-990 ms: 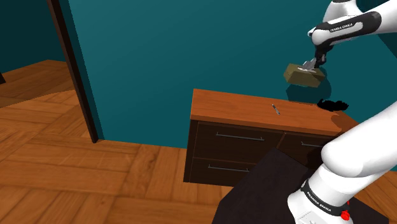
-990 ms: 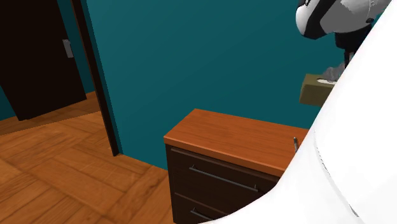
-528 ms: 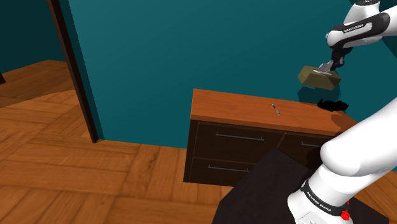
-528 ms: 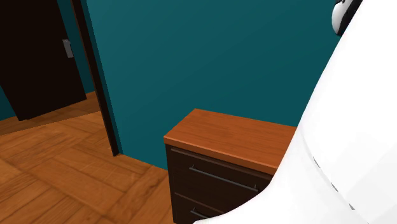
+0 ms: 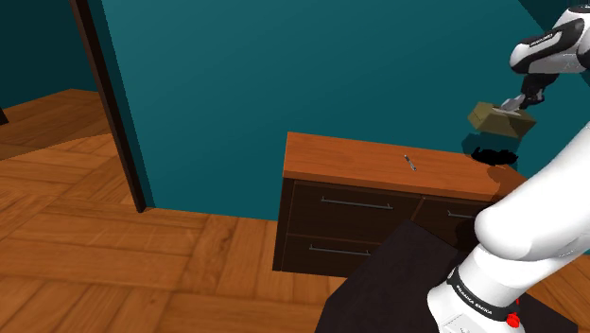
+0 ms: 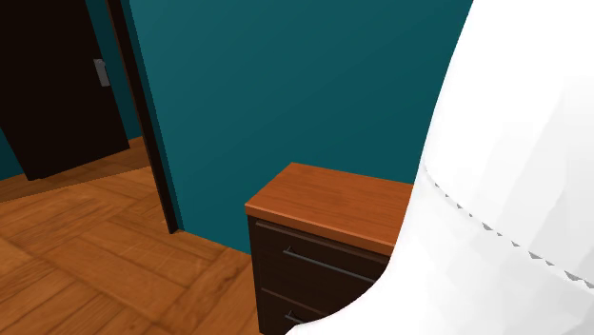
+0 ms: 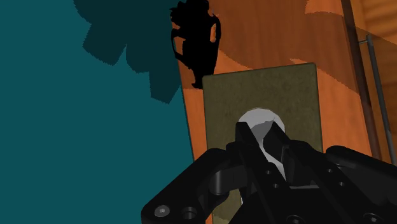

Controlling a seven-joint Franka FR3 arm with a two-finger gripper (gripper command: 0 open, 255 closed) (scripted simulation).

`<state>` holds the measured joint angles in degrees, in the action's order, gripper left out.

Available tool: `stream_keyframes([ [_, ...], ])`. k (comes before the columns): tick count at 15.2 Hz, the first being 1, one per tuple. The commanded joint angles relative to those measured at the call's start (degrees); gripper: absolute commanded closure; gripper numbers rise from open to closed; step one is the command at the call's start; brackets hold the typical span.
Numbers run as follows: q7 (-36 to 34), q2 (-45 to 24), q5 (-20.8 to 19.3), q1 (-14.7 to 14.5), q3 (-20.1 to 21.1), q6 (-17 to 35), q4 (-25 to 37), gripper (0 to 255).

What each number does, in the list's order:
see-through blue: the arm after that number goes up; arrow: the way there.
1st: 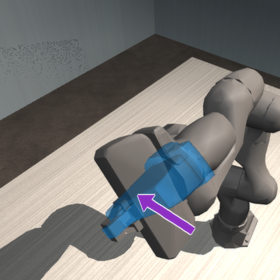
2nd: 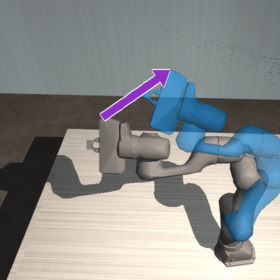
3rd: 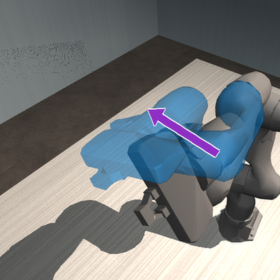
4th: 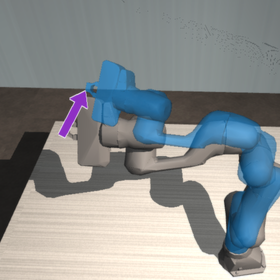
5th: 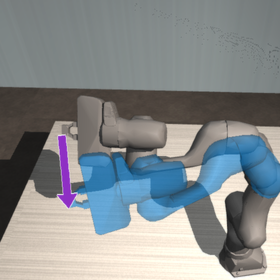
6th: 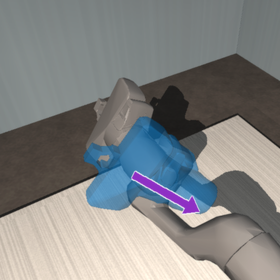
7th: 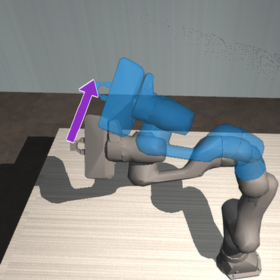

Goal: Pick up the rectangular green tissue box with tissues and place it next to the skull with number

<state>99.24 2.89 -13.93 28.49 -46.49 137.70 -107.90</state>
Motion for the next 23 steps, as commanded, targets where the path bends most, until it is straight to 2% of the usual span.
stream_keyframes([
  [1,5.3,-2.5,4.8,1.0,-2.1,0.6,1.8,255],
  [4,14.0,-7.7,13.9,4.0,-4.1,0.6,5.7,255],
  [8,24.7,-15.0,25.6,11.2,-3.6,-1.3,12.4,255],
  [23,27.6,-17.3,29.6,12.4,-1.4,9.4,3.4,255],
])
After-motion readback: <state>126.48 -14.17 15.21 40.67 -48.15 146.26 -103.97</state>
